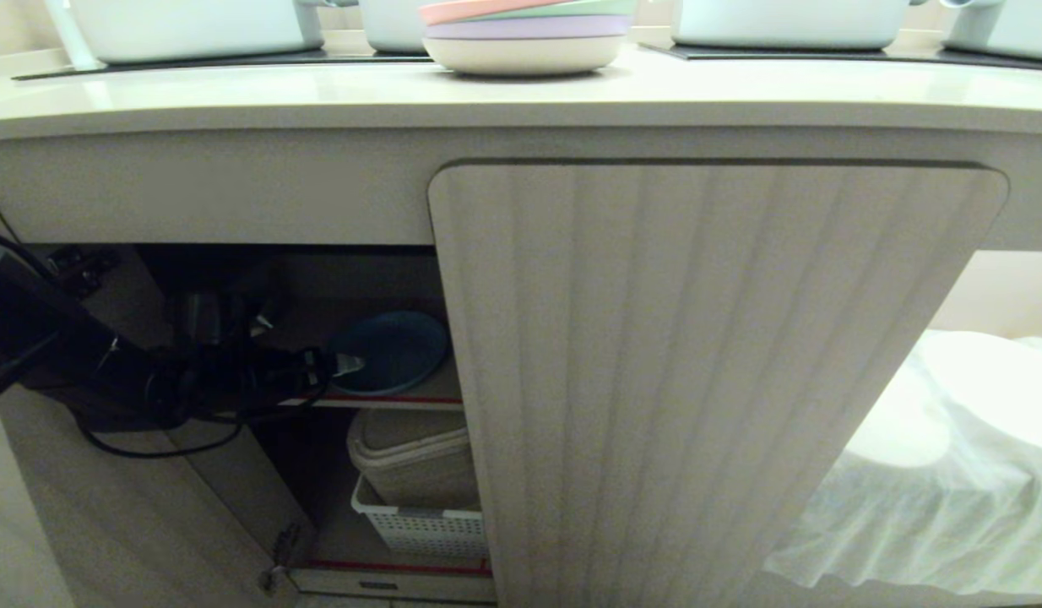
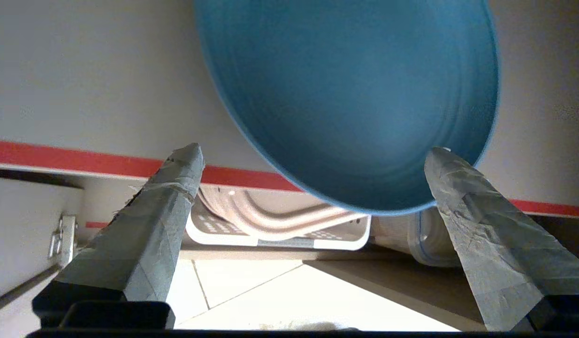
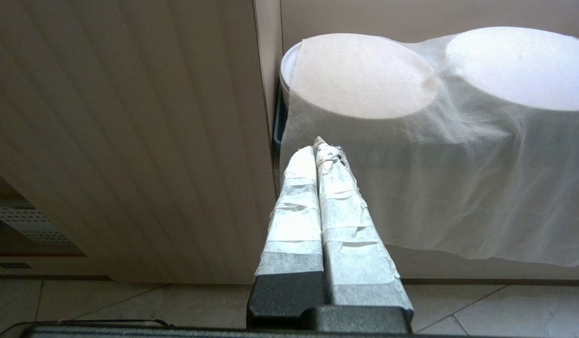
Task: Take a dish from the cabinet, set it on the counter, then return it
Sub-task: Take the plate from the cabinet
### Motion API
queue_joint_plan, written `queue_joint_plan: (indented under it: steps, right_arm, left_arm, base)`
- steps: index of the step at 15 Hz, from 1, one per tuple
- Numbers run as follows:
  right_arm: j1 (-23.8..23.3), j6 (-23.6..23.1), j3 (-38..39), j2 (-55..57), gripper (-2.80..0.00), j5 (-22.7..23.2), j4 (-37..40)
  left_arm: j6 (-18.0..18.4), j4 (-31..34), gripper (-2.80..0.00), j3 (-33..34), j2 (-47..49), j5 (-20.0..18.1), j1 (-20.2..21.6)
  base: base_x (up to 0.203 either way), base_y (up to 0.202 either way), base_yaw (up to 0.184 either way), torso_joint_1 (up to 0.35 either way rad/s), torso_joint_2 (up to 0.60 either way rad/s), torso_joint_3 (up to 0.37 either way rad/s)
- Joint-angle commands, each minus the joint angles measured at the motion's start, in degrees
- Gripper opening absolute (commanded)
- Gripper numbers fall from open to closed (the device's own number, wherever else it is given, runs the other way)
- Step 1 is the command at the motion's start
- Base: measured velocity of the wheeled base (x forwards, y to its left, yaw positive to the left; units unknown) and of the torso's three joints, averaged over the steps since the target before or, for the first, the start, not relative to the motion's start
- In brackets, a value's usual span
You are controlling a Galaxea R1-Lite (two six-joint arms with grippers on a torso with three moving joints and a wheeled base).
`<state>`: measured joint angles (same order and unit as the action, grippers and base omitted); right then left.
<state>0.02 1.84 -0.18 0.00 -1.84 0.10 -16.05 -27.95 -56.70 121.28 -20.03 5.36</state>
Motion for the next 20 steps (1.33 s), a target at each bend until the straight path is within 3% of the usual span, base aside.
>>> queue_joint_plan:
  steps: [1,7,20]
  right_arm:
    - [-0.02,0.01,0.01,0.0,-2.8,0.0,-0.01]
    - [0.06,0.01,0.01,0.0,-2.8,0.0,-0.01]
    - [-0.02,0.01,0.01,0.0,-2.8,0.0,-0.01]
  left_arm:
    - [-0.12,-0.04,0.0,-0.39,0.27,-0.1,-0.05]
    - [-0.28,6.23,0.0,-4.15,1.39,3.09,-1.4]
    - [-3.54,6.59,0.0,-6.85,3.69,3.65,-1.49]
  base:
    - [0.0,0.0,0.0,0.0,0.0,0.0]
    - [0.0,0.0,0.0,0.0,0.0,0.0]
    - [0.0,0.0,0.0,0.0,0.0,0.0]
